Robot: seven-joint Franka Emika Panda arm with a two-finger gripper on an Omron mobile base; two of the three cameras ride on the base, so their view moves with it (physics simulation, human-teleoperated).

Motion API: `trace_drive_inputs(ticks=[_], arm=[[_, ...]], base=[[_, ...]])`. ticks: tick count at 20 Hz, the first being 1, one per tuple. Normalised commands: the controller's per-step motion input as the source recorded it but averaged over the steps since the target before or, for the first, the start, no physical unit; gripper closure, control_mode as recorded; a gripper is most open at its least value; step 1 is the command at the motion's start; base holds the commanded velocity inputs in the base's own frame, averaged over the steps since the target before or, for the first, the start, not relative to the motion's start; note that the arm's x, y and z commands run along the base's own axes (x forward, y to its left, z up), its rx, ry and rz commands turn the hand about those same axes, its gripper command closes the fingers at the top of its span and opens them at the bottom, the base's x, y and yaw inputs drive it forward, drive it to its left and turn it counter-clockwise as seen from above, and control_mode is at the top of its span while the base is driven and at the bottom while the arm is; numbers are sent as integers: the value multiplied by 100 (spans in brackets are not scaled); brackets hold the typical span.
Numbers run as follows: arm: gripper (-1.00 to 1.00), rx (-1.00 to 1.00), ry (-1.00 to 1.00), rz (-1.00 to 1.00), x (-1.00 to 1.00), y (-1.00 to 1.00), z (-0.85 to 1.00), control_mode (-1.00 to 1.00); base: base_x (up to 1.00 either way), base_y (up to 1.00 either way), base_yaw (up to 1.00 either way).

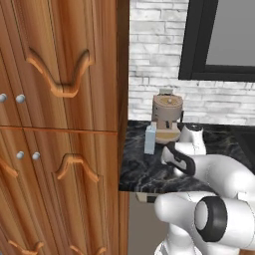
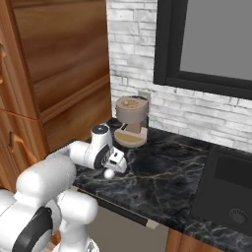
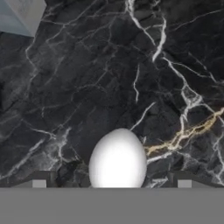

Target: Gather the eggs and milk located in the vicinity of the sink area and place them right next to the bowl.

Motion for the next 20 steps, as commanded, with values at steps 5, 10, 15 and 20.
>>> trace_drive_inputs(ticks=[5,10,15,20], arm=[[-100,1,10,0,0,0,-28,-100],[-100,1,12,0,0,0,-25,-100],[-100,0,0,0,1,0,-14,-100],[100,0,0,0,0,0,0,-100]], base=[[0,0,0],[0,0,0],[0,0,0],[0,0,0]])
